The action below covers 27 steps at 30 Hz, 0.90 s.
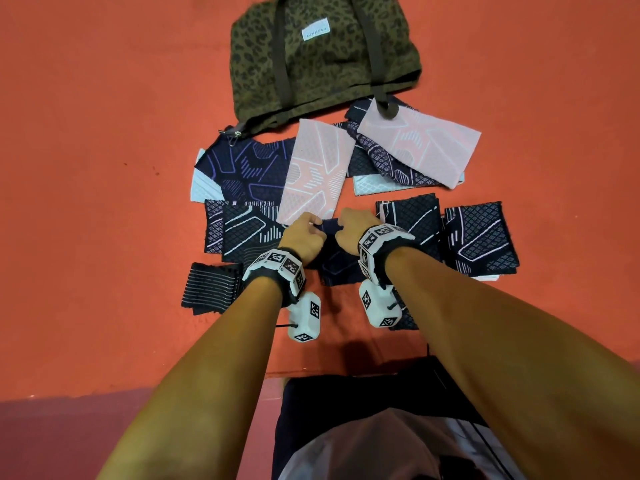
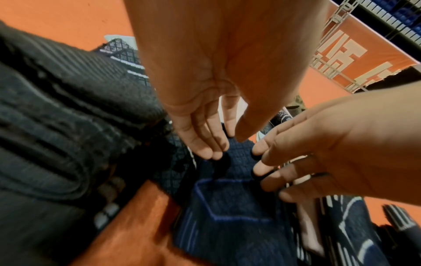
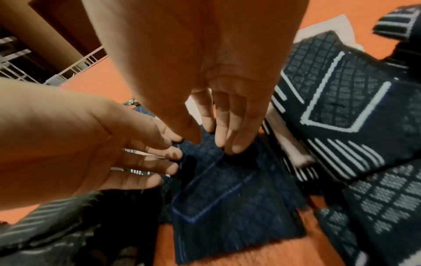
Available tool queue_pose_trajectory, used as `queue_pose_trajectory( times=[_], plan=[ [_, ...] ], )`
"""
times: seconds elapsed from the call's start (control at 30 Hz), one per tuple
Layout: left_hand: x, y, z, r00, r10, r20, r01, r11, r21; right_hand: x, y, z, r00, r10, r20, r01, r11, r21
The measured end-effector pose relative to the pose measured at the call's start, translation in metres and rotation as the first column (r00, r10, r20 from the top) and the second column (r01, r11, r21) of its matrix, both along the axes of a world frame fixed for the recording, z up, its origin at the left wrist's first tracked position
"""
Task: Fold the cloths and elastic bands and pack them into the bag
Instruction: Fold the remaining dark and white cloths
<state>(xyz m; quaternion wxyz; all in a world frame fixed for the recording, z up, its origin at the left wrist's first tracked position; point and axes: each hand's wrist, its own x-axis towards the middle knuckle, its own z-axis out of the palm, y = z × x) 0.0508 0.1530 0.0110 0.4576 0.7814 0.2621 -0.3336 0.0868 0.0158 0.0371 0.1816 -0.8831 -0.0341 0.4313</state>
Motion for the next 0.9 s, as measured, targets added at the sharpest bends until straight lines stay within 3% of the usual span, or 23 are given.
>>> queue_pose_trajectory(
  times=[0.27, 0.43, 0.9],
  plan=[
    [0.04, 0.029, 0.002, 0.99, -0.088, 0.111, 0.059, 0.968, 0.242, 0.038, 0.02, 0.0, 0.998, -0.04, 0.046, 0.04, 0.999, 0.009],
    [0.06, 0.049, -0.011, 0.994, -0.071, 0.087, 0.049, 0.97, 0.238, 0.059, 0.021, -0.001, 1.0, 0.0, 0.017, 0.001, 0.999, -0.041],
    [0.113, 0.056, -0.021, 0.993, -0.083, 0.089, 0.059, 0.969, 0.242, 0.091, 0.037, -0.015, 0.98, -0.175, -0.099, 0.168, 0.983, -0.069]
  ],
)
